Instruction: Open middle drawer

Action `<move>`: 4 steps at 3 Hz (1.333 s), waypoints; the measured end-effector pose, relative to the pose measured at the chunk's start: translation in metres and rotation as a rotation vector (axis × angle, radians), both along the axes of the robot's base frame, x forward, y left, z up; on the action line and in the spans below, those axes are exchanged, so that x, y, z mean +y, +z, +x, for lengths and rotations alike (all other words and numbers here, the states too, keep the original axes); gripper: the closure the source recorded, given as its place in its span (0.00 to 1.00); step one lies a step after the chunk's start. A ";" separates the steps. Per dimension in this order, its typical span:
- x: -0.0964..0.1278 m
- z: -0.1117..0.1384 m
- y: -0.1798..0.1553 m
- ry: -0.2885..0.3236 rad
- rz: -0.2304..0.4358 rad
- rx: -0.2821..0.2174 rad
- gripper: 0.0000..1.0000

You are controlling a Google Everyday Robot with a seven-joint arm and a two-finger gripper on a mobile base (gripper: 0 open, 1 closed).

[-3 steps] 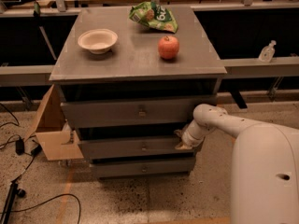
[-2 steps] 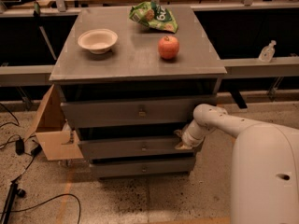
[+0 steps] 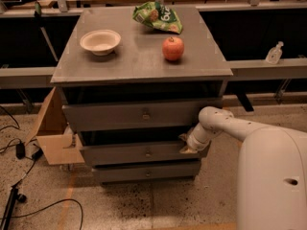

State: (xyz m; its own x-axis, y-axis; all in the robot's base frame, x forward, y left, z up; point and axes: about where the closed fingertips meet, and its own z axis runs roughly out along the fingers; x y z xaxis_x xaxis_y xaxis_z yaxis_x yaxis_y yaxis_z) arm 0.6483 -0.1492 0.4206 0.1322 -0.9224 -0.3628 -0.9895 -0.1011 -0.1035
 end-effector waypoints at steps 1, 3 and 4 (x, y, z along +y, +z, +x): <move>0.000 0.000 0.000 0.000 0.000 0.000 0.59; 0.000 -0.014 0.033 -0.029 -0.029 0.010 0.35; 0.001 -0.029 0.063 -0.056 -0.053 0.027 0.36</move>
Offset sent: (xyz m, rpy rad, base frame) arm -0.0875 -0.0009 0.2119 -0.1798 0.0543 -0.1828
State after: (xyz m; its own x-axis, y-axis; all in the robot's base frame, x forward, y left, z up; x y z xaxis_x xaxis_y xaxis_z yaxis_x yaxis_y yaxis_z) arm 0.6196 -0.1479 0.4834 0.0709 -0.9463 -0.3156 -0.9961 -0.0503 -0.0729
